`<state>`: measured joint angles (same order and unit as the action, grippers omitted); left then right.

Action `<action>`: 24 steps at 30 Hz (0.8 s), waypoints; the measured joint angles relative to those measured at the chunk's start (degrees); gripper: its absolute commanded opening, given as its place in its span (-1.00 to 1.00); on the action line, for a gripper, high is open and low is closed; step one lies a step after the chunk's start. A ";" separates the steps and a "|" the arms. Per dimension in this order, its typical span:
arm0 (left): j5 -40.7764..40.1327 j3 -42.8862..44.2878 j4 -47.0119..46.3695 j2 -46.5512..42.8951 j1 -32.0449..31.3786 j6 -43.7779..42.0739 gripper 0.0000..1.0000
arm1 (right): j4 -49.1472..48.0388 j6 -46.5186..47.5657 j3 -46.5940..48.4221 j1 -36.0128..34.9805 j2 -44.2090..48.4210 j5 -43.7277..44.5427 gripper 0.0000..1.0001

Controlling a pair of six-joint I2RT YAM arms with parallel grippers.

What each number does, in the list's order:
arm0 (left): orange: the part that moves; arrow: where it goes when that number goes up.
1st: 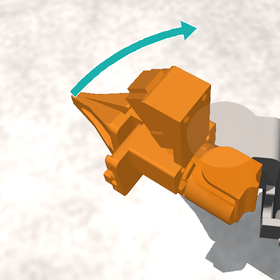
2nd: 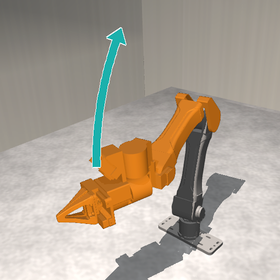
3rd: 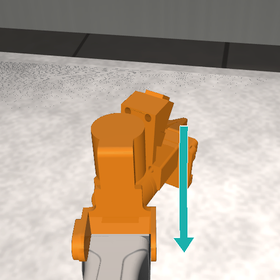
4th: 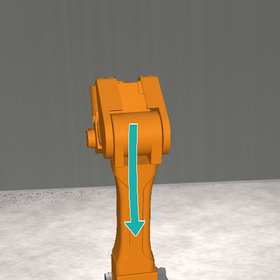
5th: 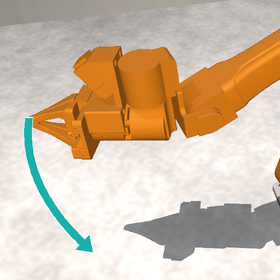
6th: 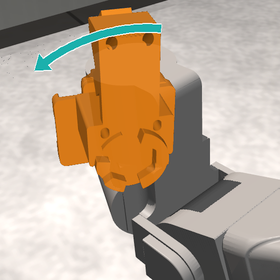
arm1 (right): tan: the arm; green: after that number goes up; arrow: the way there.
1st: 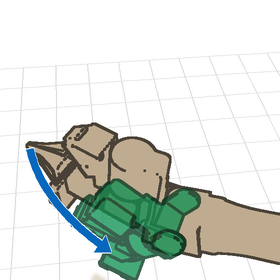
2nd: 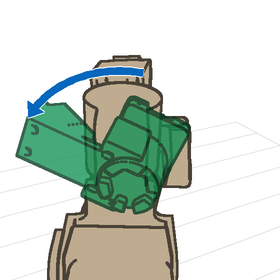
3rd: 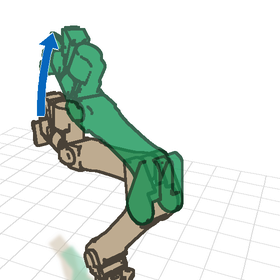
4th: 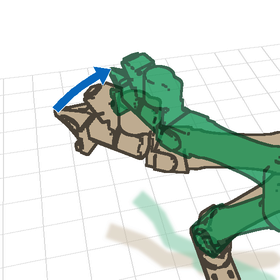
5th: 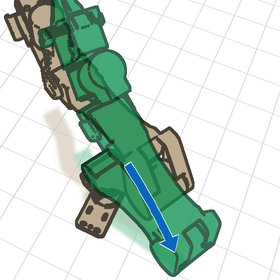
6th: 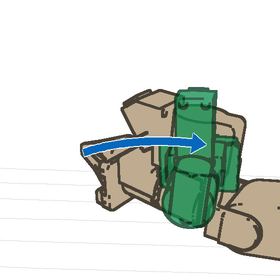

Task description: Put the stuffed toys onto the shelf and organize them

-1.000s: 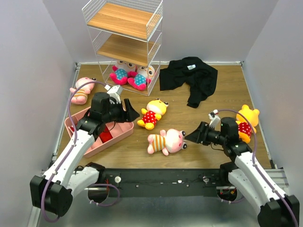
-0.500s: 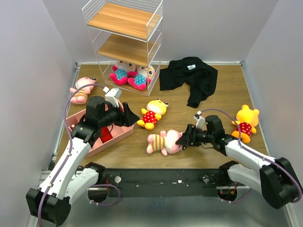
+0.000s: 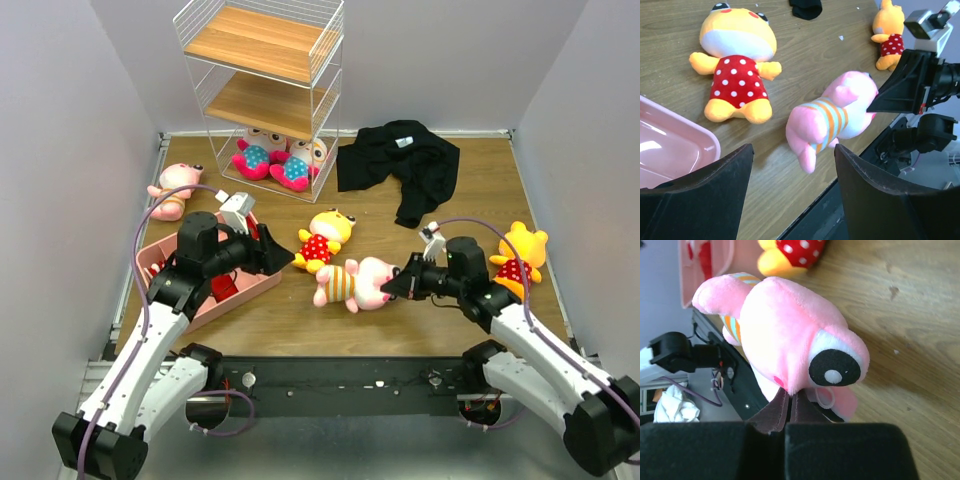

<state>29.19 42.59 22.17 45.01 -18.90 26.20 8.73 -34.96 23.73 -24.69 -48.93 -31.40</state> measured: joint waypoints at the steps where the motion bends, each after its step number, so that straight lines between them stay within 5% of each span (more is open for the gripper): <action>1: 0.26 0.00 0.00 -0.24 -0.07 0.09 0.50 | 0.66 -0.04 0.70 0.00 0.87 -0.02 -0.99; 24: 4.00 -0.26 -4.70 1.01 -10.58 -0.26 0.59 | -1.53 -11.23 6.49 0.00 2.71 -8.70 -0.99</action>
<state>33.19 42.33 17.47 46.02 -29.47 25.93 7.20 -46.19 30.22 -24.69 -46.22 -40.10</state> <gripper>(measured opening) 0.795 0.016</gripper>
